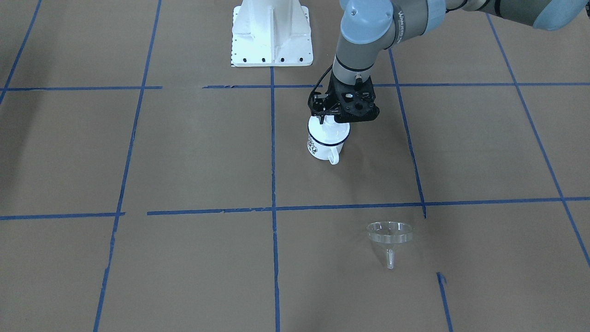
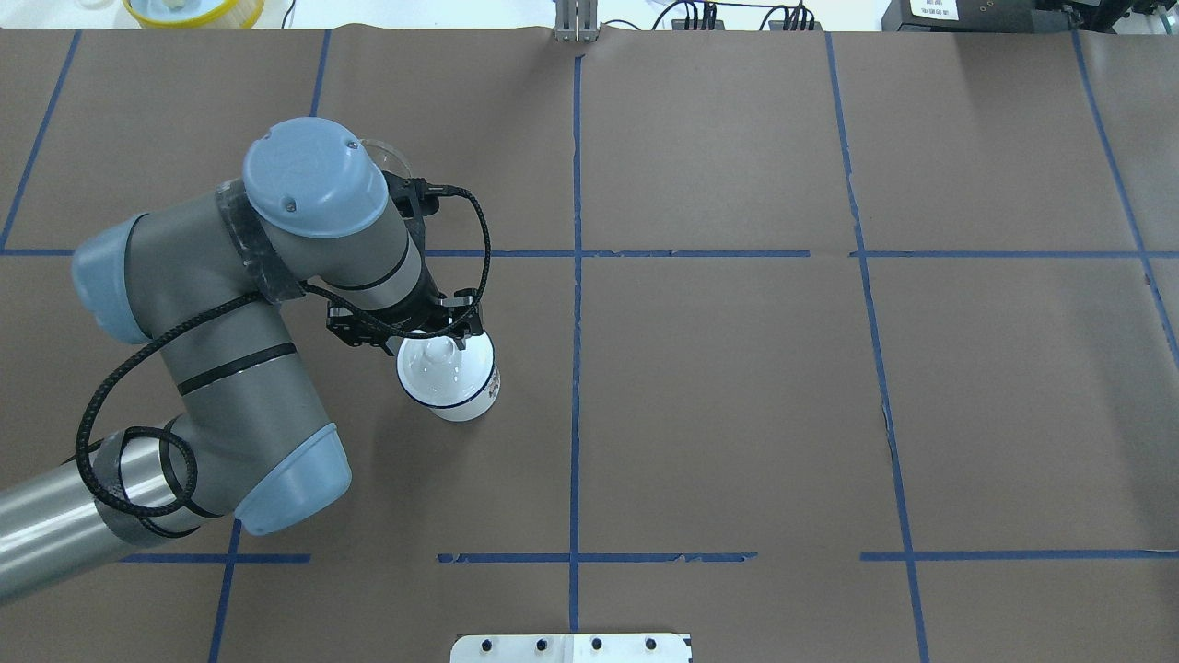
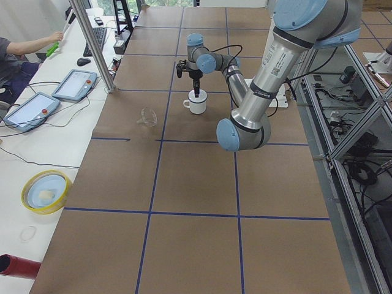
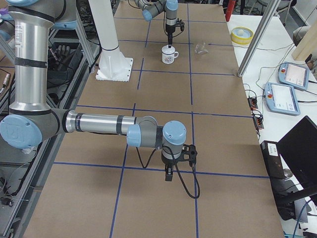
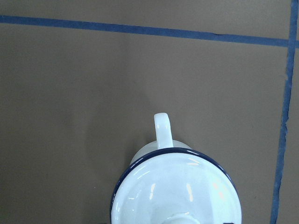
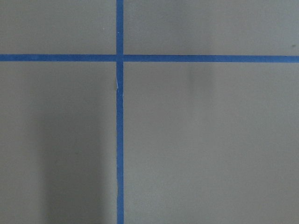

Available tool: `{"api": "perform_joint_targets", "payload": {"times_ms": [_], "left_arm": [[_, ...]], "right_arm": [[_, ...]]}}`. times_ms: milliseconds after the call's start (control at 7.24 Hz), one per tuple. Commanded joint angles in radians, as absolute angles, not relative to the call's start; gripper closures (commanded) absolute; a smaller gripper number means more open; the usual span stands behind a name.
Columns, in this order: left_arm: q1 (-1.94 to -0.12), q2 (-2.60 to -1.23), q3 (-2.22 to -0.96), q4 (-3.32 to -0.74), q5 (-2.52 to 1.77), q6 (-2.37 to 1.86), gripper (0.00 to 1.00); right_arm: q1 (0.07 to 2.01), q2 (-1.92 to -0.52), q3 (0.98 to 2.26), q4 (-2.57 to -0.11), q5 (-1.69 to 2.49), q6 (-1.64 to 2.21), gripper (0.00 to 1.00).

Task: Place funnel on cup
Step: 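Reach the left gripper down to the white lid and grasp its knob, then lift the lid off the mug with the left gripper and move it aside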

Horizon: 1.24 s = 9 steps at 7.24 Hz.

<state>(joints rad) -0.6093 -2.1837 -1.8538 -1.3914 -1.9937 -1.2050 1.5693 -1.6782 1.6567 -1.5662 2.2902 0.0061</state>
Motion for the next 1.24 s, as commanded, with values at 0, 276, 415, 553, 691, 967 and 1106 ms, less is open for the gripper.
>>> {"api": "perform_joint_targets", "payload": {"times_ms": [0,276,415,553,691,967,1106], "left_arm": [[-0.609,-2.189,-1.851,-1.393,-1.994,-1.207,0.42],[-0.609,-2.192,-1.856,-1.393,-1.994,-1.207,0.69],[-0.607,-2.192,-1.858,-1.393,-1.994,-1.207,0.84],[-0.609,-2.194,-1.864,-1.391,-1.993,-1.207,1.00],[-0.611,-2.194,-1.890,-1.381,-1.994,-1.207,1.00],[-0.640,-2.186,-1.989,-1.266,-1.993,-1.192,1.00],[-0.682,-2.171,-2.015,-1.249,-1.990,-1.190,1.00]], "right_arm": [[1.569,-1.678,1.657,-1.566,2.290,0.006,0.00],[1.569,-1.678,1.657,-1.566,2.290,0.006,0.00],[1.569,-1.678,1.657,-1.566,2.290,0.006,0.00],[1.569,-1.678,1.657,-1.566,2.290,0.006,0.00],[1.569,-1.678,1.657,-1.566,2.290,0.006,0.00],[1.569,-1.678,1.657,-1.566,2.290,0.006,0.00],[1.569,-1.678,1.657,-1.566,2.290,0.006,0.00]]}}
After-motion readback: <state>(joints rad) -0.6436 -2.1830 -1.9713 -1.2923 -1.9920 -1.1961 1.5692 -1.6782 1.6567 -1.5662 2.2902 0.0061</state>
